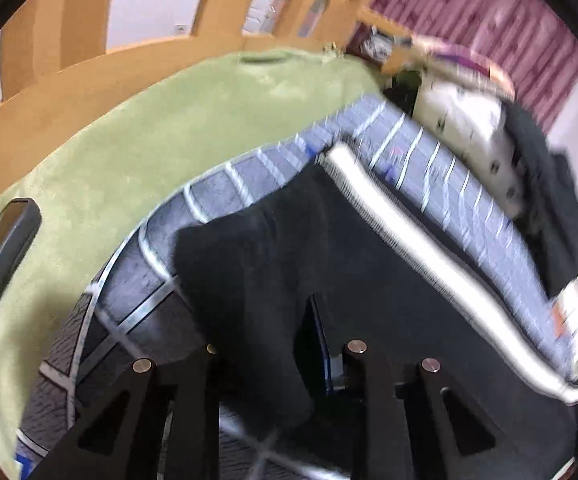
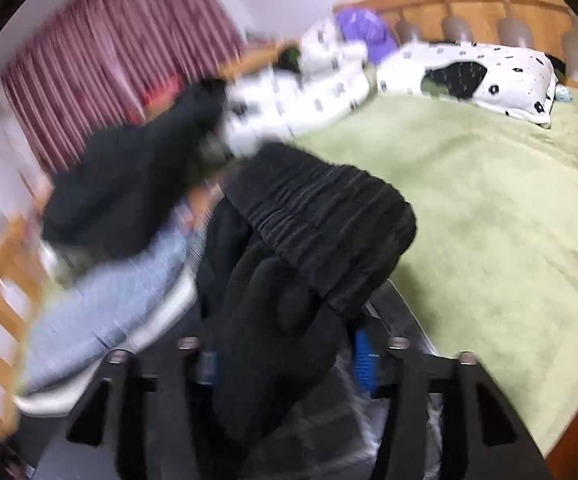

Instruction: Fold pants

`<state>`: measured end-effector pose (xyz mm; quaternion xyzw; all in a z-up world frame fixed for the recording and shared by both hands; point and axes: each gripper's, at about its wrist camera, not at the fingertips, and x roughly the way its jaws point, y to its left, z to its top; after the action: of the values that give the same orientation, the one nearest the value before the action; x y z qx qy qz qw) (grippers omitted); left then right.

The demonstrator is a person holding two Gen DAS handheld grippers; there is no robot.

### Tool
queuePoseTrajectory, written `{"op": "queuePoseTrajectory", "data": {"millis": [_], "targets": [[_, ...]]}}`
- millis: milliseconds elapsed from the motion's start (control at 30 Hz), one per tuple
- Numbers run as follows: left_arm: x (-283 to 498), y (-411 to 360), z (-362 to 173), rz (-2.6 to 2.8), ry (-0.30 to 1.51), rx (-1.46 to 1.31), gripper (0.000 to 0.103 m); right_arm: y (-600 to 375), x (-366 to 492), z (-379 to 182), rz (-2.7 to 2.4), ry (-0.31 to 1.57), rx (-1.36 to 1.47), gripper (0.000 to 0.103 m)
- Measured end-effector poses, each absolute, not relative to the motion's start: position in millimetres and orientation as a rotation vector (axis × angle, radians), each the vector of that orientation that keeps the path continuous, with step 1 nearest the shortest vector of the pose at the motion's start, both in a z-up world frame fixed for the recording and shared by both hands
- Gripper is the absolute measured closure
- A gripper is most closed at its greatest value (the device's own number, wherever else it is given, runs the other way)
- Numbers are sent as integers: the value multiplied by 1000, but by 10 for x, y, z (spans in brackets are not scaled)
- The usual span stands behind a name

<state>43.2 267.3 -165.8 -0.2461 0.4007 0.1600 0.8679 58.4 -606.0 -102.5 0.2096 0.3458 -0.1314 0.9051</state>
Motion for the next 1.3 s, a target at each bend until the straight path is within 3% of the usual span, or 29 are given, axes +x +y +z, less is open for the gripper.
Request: {"op": "queuePoseTrajectory", "data": {"millis": [67, 133, 167, 400, 500, 633, 1000, 1267, 1300], "targets": [[366, 2656, -1639, 325, 845, -460, 74, -6085, 580, -1274, -325, 847, 405, 49], [291, 2641, -1561, 331, 866, -396, 56, -6110, 393, -1376, -338, 887, 393, 49], [253, 2630, -1522, 339, 879, -358, 54, -6099, 286, -1338, -342, 874, 382, 48], [97, 2505, -1151, 121, 892, -272, 54, -5341, 225, -630, -327, 823, 76, 46], [147, 2577, -992, 87, 848, -341, 51, -4877, 459, -417, -228, 795, 0, 34], [538, 2568, -909, 84, 845, -338, 46, -4228, 904, -392, -86, 804, -36, 33], [1796, 2611, -1185, 166, 945, -210, 45, -2658, 2006, -946, 335, 863, -217, 42], [2115, 2714, -1478, 171, 999, -197, 45, -2360, 2323, -1562, 419, 1005, -314, 44], [2107, 2713, -1479, 183, 985, -202, 57, -2366, 2328, -1598, 422, 998, -310, 44]]}}
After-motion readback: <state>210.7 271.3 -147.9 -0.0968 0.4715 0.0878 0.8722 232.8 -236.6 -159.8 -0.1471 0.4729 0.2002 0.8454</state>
